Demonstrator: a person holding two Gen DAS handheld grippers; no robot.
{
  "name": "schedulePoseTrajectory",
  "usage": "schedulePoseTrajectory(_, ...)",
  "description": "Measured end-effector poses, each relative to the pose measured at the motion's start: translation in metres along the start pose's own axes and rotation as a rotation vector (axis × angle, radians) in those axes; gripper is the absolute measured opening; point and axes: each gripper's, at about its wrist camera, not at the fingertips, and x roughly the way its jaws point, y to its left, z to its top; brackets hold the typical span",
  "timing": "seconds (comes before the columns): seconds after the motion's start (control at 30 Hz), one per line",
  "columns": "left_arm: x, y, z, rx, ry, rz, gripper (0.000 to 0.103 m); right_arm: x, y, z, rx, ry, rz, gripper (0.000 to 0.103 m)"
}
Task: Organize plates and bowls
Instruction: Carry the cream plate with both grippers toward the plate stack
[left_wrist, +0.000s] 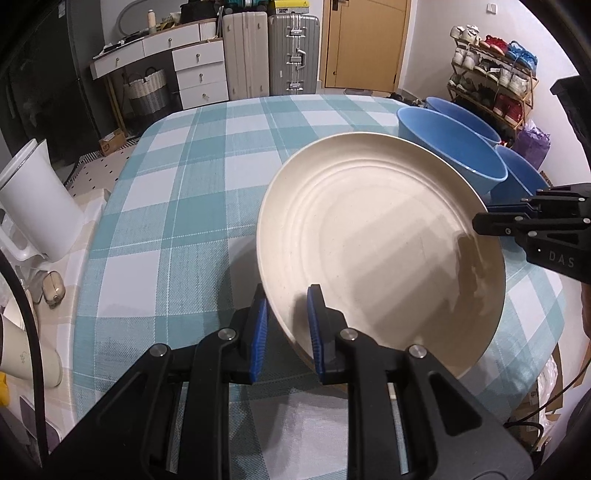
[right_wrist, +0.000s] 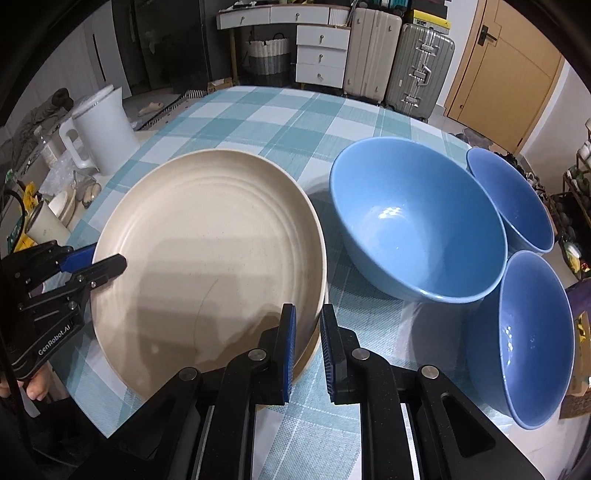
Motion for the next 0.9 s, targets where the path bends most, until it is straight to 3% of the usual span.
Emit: schedulePoseTrajectory(0.9, 0.023, -0.013, -0.010, 0.077, 0.044, 0.046, 0.021, 0.020, 0.013, -0.010, -0.058, 0.071, -0.094, 0.015)
